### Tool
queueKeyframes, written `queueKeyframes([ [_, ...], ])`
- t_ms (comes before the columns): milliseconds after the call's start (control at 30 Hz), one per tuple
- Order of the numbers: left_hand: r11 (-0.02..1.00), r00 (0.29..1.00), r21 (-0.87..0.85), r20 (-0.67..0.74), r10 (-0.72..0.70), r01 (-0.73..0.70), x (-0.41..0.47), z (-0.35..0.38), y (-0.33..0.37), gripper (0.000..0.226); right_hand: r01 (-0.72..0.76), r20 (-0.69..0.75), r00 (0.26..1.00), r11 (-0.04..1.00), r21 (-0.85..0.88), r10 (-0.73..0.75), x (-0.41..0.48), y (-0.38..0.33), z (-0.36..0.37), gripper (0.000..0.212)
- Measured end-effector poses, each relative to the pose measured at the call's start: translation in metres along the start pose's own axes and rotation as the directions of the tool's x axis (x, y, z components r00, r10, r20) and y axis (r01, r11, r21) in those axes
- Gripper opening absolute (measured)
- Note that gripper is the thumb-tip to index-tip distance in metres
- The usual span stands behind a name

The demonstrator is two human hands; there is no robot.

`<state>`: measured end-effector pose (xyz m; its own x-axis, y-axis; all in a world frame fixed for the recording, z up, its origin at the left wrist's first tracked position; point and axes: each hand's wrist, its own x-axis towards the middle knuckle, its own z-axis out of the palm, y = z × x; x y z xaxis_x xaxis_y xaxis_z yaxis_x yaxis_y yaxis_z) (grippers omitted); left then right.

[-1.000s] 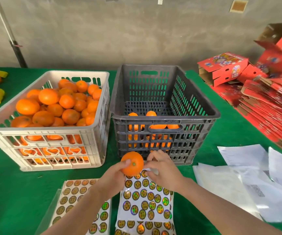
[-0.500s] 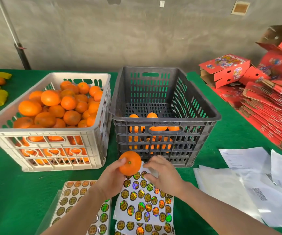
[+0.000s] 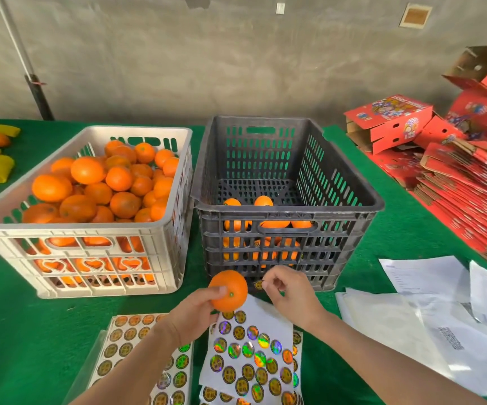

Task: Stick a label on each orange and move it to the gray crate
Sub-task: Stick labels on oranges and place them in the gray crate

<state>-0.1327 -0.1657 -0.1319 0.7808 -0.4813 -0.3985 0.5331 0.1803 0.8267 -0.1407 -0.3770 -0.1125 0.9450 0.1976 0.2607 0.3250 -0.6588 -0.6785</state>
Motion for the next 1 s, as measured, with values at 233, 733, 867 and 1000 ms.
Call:
queueKeyframes([
  [233,0.969,0.995,0.229,0.048,0.088,-0.096,-0.013,0.002,0.014,0.081,-0.132,0.023,0.991,0.977,0.166,0.13,0.008,-0.014,-0.013,0.018],
  [733,0.93,0.99,-0.35,0.04,0.133,-0.111,-0.021,0.03,0.052,0.087,-0.074,0.025,0.997,0.907,0.415,0.07,0.021,-0.066,-0.026,0.053],
  [867,0.885,0.991,-0.446,-0.087,0.104,-0.132,-0.024,0.037,0.058,0.062,-0.05,0.009,0.999,0.864,0.502,0.053,0.027,-0.08,-0.042,0.013],
  [1000,0.887,0.985,-0.428,-0.06,0.164,-0.174,-0.025,0.043,0.058,0.061,0.091,0.039,0.994,0.981,0.169,-0.099,0.023,-0.093,-0.038,0.013],
])
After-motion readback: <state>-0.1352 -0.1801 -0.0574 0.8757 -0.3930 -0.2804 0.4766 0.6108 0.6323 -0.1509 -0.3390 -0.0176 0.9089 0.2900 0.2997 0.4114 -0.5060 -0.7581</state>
